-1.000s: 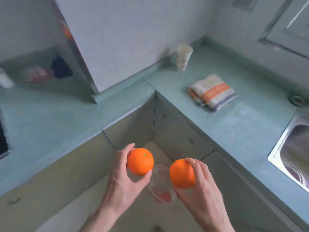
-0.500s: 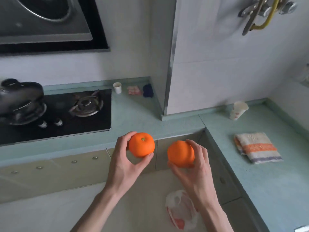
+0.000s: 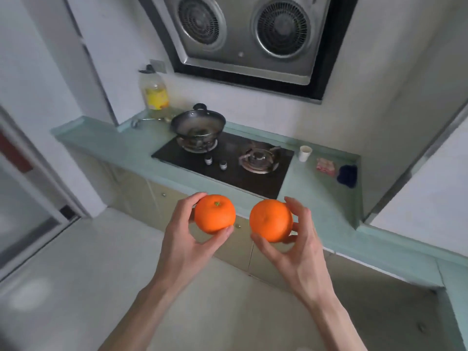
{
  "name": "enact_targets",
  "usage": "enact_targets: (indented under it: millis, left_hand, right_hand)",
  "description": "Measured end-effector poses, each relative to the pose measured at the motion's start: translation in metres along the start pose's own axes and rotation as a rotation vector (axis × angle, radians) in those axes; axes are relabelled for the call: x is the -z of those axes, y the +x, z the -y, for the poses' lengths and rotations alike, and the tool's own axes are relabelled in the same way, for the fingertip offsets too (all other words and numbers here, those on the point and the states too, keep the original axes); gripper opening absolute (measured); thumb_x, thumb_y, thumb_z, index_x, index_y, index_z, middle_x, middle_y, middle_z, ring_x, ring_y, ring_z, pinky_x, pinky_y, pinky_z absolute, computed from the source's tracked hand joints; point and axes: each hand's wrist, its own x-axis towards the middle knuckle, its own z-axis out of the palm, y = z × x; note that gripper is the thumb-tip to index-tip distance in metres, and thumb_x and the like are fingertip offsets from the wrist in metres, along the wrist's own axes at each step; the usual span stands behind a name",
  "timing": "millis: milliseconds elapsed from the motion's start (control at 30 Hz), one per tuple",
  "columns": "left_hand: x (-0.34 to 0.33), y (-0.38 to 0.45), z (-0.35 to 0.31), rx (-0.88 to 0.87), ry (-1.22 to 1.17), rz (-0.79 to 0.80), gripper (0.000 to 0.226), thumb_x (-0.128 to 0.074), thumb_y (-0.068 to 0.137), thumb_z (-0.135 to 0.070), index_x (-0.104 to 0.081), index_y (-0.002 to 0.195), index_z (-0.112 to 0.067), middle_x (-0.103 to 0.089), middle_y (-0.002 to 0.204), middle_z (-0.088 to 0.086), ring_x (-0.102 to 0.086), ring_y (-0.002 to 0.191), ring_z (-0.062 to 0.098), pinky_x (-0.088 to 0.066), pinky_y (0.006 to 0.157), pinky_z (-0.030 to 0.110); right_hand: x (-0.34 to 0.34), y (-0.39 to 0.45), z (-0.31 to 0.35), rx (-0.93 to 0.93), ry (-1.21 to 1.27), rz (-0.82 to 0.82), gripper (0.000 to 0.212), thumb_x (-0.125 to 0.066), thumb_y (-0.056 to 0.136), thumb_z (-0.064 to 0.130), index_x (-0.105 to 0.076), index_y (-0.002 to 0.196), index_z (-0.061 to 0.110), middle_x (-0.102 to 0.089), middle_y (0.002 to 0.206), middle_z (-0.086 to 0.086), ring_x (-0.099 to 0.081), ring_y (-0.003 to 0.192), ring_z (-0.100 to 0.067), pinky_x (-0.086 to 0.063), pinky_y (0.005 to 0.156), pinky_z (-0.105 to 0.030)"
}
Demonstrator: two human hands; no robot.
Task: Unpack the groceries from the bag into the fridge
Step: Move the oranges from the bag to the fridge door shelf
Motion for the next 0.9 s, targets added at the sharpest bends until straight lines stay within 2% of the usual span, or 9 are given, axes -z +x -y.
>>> enact_targets:
  millis: [67,200,267,433,467,600,733,800,900]
  left_hand:
    - [0.038,-0.001,0.005,0.020,0.010,-0.074,0.071,-0.092,0.071,-0.040,-0.055,0.133,-0.038,-0.062,0.132,-0.017,-0.063,0.120,0.014,-0.055,0.099,0.042]
    - [0.118,-0.007,0.015,0.052,0.047,-0.197,0.069,-0.094,0.073,-0.031,-0.056,0.130,-0.042,-0.061,0.127,-0.023,-0.063,0.117,0.009,-0.057,0.096,0.045]
    - [0.161,-0.012,0.020,0.066,0.079,-0.242,0.070,-0.094,0.073,-0.031,-0.056,0.131,-0.041,-0.061,0.128,-0.022,-0.063,0.117,0.008,-0.057,0.095,0.046]
    - [0.269,-0.025,0.035,0.050,0.179,-0.372,0.070,-0.093,0.073,-0.033,-0.056,0.132,-0.038,-0.061,0.131,-0.019,-0.062,0.120,0.009,-0.054,0.100,0.038]
    - [0.289,-0.028,0.039,0.049,0.197,-0.396,0.070,-0.094,0.073,-0.035,-0.056,0.132,-0.039,-0.062,0.131,-0.020,-0.062,0.120,0.008,-0.054,0.100,0.036]
    - [0.365,-0.040,0.055,0.061,0.255,-0.474,0.072,-0.086,0.069,-0.053,-0.054,0.133,-0.042,-0.061,0.130,-0.021,-0.063,0.116,0.006,-0.055,0.098,0.034]
    - [0.428,-0.045,0.066,0.076,0.261,-0.528,0.073,-0.086,0.071,-0.061,-0.054,0.133,-0.041,-0.060,0.130,-0.018,-0.065,0.114,0.007,-0.057,0.096,0.039]
    - [0.454,-0.045,0.069,0.074,0.261,-0.558,0.070,-0.087,0.071,-0.055,-0.056,0.133,-0.039,-0.062,0.129,-0.017,-0.066,0.112,0.007,-0.058,0.094,0.034]
    - [0.490,-0.044,0.073,0.071,0.274,-0.601,0.064,-0.090,0.074,-0.043,-0.058,0.129,-0.039,-0.065,0.125,-0.017,-0.067,0.109,0.006,-0.057,0.092,0.029]
  right_hand:
    - [-0.029,0.008,0.022,0.057,0.004,0.052,0.080,-0.087,0.072,0.051,-0.040,0.136,0.043,-0.053,0.128,0.027,-0.061,0.104,-0.003,-0.053,0.079,-0.019]
    - [-0.091,0.013,0.071,0.173,0.015,0.141,0.078,-0.084,0.072,0.058,-0.042,0.137,0.044,-0.052,0.126,0.032,-0.057,0.103,0.003,-0.044,0.074,-0.007]
    - [-0.123,0.013,0.097,0.207,0.026,0.180,0.078,-0.082,0.072,0.061,-0.042,0.138,0.045,-0.055,0.125,0.029,-0.057,0.102,0.002,-0.042,0.076,-0.007]
    - [-0.207,0.006,0.165,0.250,0.094,0.302,0.080,-0.078,0.068,0.070,-0.044,0.138,0.051,-0.050,0.129,0.025,-0.061,0.103,-0.004,-0.054,0.083,-0.026]
    - [-0.224,0.004,0.178,0.261,0.118,0.330,0.080,-0.077,0.067,0.072,-0.045,0.138,0.052,-0.047,0.128,0.024,-0.061,0.106,-0.005,-0.055,0.086,-0.026]
    - [-0.290,-0.006,0.229,0.309,0.209,0.421,0.087,-0.075,0.066,0.072,-0.040,0.143,0.056,-0.039,0.128,0.018,-0.050,0.116,0.009,-0.046,0.085,-0.004]
    - [-0.346,-0.019,0.275,0.306,0.268,0.494,0.091,-0.075,0.074,0.064,-0.031,0.153,0.049,-0.047,0.134,0.021,-0.053,0.114,0.008,-0.040,0.082,0.003]
    - [-0.368,-0.025,0.295,0.283,0.310,0.496,0.083,-0.069,0.076,0.066,-0.033,0.148,0.044,-0.054,0.126,0.021,-0.057,0.106,0.011,-0.042,0.078,0.002]
    - [-0.396,-0.030,0.321,0.289,0.333,0.510,0.056,-0.055,0.084,0.065,-0.039,0.130,0.039,-0.057,0.116,0.017,-0.056,0.099,0.017,-0.043,0.075,-0.003]
